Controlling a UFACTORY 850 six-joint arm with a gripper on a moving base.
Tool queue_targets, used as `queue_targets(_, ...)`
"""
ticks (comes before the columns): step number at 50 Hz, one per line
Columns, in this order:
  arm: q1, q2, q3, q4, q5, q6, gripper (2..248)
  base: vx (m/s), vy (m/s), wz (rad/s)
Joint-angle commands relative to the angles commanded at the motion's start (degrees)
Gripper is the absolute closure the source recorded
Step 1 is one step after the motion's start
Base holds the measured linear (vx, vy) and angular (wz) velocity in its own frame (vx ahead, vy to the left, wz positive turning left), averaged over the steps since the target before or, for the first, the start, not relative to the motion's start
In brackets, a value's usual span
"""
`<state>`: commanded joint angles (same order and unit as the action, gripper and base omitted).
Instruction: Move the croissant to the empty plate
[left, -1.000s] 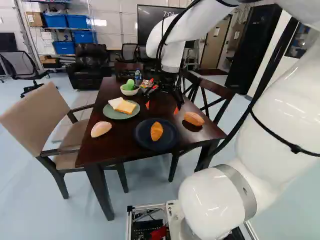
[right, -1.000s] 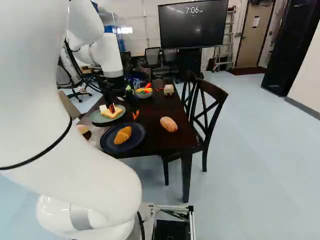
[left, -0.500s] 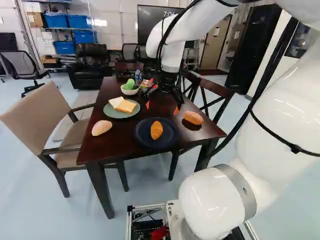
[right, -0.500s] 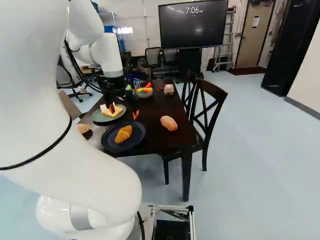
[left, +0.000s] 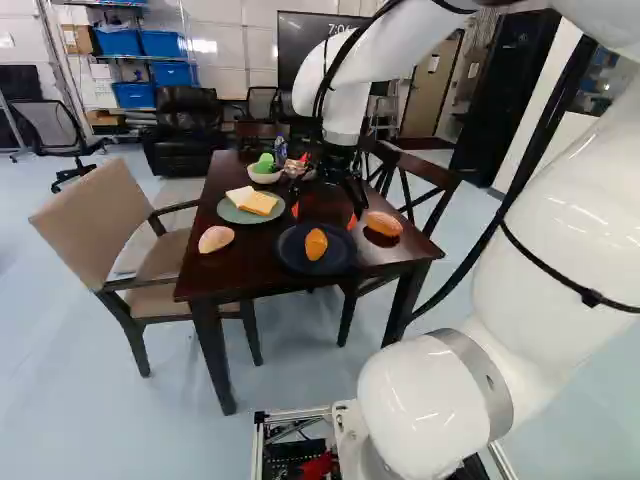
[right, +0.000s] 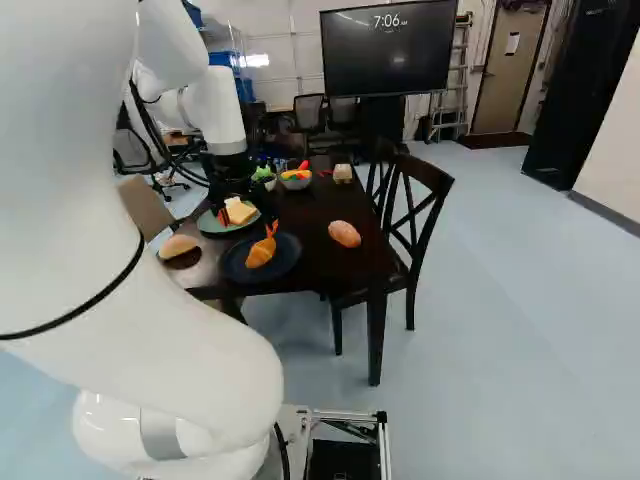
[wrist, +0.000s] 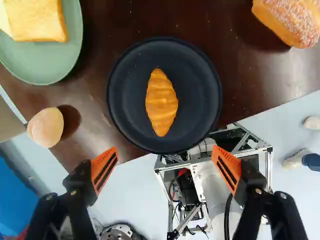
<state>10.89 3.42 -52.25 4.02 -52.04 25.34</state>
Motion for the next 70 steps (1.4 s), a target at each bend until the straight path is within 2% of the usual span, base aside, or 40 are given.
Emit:
queue_targets(31, 0.00, 0.00, 0.00, 0.00, 0.00, 0.00, 3, -0.168, 0.068, 0.256)
queue_targets(70, 0.00, 0.00, 0.00, 0.00, 0.00, 0.00, 3, -0.165, 0.003, 0.024)
